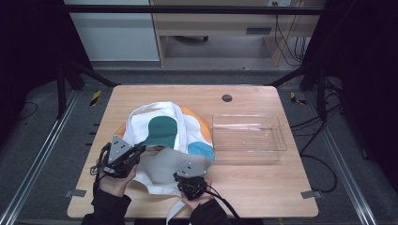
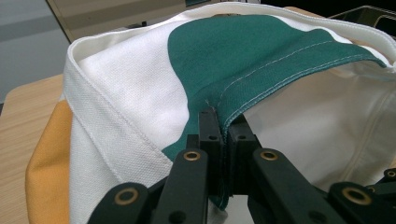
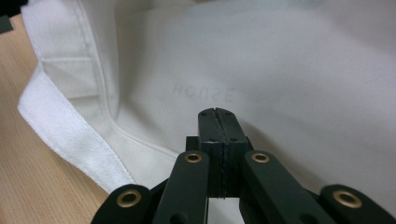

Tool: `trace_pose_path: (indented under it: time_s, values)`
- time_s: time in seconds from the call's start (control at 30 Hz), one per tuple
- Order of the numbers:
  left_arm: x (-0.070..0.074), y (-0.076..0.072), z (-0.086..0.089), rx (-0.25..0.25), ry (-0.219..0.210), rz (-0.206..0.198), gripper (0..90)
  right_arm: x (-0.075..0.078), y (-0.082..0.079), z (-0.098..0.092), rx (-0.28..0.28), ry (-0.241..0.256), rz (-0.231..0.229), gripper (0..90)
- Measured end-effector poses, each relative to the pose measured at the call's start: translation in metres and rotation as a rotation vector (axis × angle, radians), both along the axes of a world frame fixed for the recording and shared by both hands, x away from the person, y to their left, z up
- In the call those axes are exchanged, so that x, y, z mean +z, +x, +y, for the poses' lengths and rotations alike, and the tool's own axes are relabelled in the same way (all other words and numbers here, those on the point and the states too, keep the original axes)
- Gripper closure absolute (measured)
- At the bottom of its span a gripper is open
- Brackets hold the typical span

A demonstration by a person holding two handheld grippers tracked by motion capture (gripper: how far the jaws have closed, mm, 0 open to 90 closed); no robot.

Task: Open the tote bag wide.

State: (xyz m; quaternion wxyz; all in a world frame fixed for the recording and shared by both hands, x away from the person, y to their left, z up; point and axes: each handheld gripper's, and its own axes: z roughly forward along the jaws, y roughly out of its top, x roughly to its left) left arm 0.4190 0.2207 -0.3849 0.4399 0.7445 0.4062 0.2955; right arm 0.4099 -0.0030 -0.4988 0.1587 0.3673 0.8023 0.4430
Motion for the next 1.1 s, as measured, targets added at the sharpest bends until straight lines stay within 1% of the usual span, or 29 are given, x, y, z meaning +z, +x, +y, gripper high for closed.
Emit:
trace_pose_path:
  time_s: [0.2, 0.27, 0.33, 0.5, 0.57, 0.67, 0.77, 0.9, 1.0, 1.03, 1.1]
  values:
    - [0.003, 0.000, 0.000, -0.003, -0.013, -0.006, 87.0, -0.005, 0.000, 0.002, 0.002, -0.019, 0.014, 90.0]
    - [0.004, 0.000, 0.000, -0.002, -0.017, -0.008, 87.0, -0.007, 0.001, 0.003, 0.002, -0.029, 0.009, 90.0]
    - [0.005, 0.000, 0.000, -0.003, -0.017, -0.008, 87.0, -0.007, 0.001, 0.003, -0.001, -0.025, 0.018, 90.0]
    - [0.009, 0.002, 0.000, -0.010, -0.022, -0.012, 87.1, -0.009, 0.003, 0.003, -0.003, -0.054, 0.033, 90.0]
    - [0.011, 0.002, 0.000, -0.011, -0.024, -0.016, 87.1, -0.009, 0.003, 0.004, -0.004, -0.054, 0.039, 90.0]
    - [0.017, 0.003, 0.000, -0.012, -0.032, -0.030, 87.2, -0.010, 0.004, 0.004, -0.004, -0.068, 0.039, 90.0]
    - [0.021, 0.005, 0.001, -0.011, -0.038, -0.035, 87.2, -0.010, 0.004, 0.005, -0.006, -0.070, 0.052, 90.0]
    - [0.031, 0.010, 0.003, 0.000, -0.053, -0.052, 87.2, -0.010, 0.004, 0.005, -0.007, -0.075, 0.042, 90.0]
    - [0.037, 0.012, 0.003, 0.007, -0.057, -0.064, 87.3, -0.011, 0.003, 0.004, -0.008, -0.068, 0.036, 90.0]
    - [0.037, 0.012, 0.003, 0.007, -0.057, -0.064, 87.3, -0.011, 0.003, 0.004, -0.008, -0.068, 0.036, 90.0]
    - [0.043, 0.015, 0.003, 0.012, -0.058, -0.081, 87.3, -0.012, 0.003, 0.005, -0.012, -0.071, 0.032, 90.0]
